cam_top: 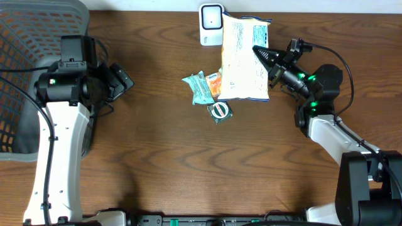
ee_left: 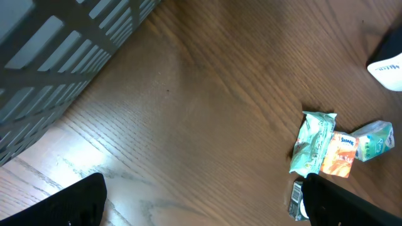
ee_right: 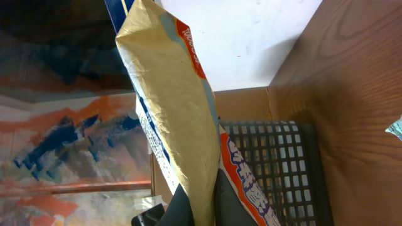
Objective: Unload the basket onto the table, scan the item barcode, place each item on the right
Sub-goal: 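Hold the bag upright in front of the scanner face, then lower the bag onto the table below the items, then regrasp the bag's top edge with the right gripper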
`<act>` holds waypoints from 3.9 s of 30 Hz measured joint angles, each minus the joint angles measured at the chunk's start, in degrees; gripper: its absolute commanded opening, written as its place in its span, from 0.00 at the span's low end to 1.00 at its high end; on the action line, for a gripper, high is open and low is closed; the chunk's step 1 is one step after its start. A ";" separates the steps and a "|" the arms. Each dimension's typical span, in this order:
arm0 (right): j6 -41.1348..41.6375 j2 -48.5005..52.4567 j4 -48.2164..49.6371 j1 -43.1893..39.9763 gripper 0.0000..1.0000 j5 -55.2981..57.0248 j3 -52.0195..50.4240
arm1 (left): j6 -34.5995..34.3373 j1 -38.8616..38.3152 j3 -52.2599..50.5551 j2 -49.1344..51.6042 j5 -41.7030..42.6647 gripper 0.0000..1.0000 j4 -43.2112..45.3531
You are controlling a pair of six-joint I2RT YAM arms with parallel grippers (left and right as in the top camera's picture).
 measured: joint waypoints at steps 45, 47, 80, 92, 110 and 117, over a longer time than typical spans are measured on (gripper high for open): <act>-2.67 0.00 -2.99 1.33 0.01 -0.92 0.00 | 0.00 0.00 0.00 0.00 0.02 0.98 0.00; -2.71 0.00 -4.00 1.33 0.01 -0.92 0.02 | 0.00 0.00 0.00 0.00 0.02 0.98 0.00; -61.31 -7.19 -64.83 0.66 0.02 29.83 4.98 | 0.00 0.00 0.00 0.00 0.02 0.98 -0.02; -79.78 -8.17 -79.89 13.75 0.01 64.46 13.35 | 0.00 0.00 0.00 0.00 0.00 0.98 0.00; -79.01 1.18 -78.20 25.40 0.83 60.92 14.45 | 0.00 0.00 0.00 0.00 0.00 0.98 0.00; -78.84 -4.13 -81.83 21.97 0.95 59.08 19.56 | 0.00 0.00 0.00 0.00 0.02 0.98 0.02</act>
